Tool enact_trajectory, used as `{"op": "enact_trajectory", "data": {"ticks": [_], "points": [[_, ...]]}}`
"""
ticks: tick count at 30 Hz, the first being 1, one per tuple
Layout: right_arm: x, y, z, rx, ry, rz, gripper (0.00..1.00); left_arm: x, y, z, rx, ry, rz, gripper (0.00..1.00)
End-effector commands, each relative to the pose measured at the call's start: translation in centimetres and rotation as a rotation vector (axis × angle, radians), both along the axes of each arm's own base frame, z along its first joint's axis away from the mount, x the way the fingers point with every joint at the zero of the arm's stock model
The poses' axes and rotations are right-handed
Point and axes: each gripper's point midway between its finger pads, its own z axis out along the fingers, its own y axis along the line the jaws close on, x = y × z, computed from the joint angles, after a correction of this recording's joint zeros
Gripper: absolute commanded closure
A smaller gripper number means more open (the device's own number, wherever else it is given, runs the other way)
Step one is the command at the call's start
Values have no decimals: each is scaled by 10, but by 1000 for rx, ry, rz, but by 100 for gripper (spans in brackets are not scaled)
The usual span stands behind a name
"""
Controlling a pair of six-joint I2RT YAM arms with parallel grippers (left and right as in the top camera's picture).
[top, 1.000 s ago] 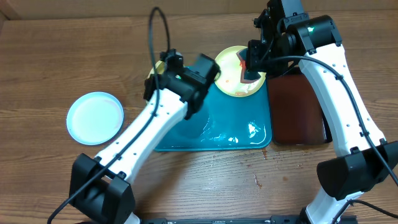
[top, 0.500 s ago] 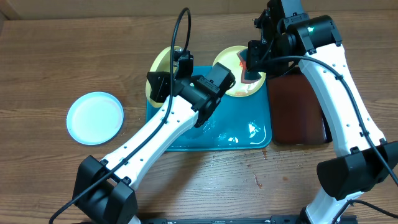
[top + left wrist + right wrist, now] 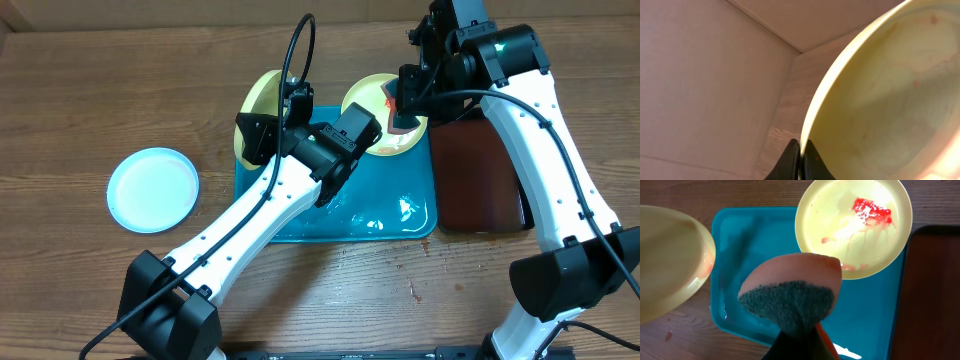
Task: Clean dirty plates on tray and stack at the side
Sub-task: 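Lift the yellow plate with left gripper and stack it on the white plate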
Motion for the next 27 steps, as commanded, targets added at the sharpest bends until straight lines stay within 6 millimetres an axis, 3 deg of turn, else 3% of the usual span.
{"op": "enact_trajectory", "data": {"ticks": [1,5,11,14,18,22,27], "points": [[1,-1,4,-4,-16,1,96,0,-2,8,-35,-46,3,96],[1,-1,3,-5,-14,1,96,-6,-7,-30,-202,115,-8,96],[1,-1,3,-5,-13,1,96,-23,9,-80,-536,334,119,96],[1,-1,3,-5,-12,2,96,-22,20,-87,-692,421,116,96],[0,-1,3,-6,-9,1,96,-15,35,-81,-952,466,50,96],[0,-1,3,-7,-8,2,96,-14,80,-73,-1121,436,80,96],[0,-1,3,-7,-9,2,96,-28,151,-82,-1210,379,220,96]]}}
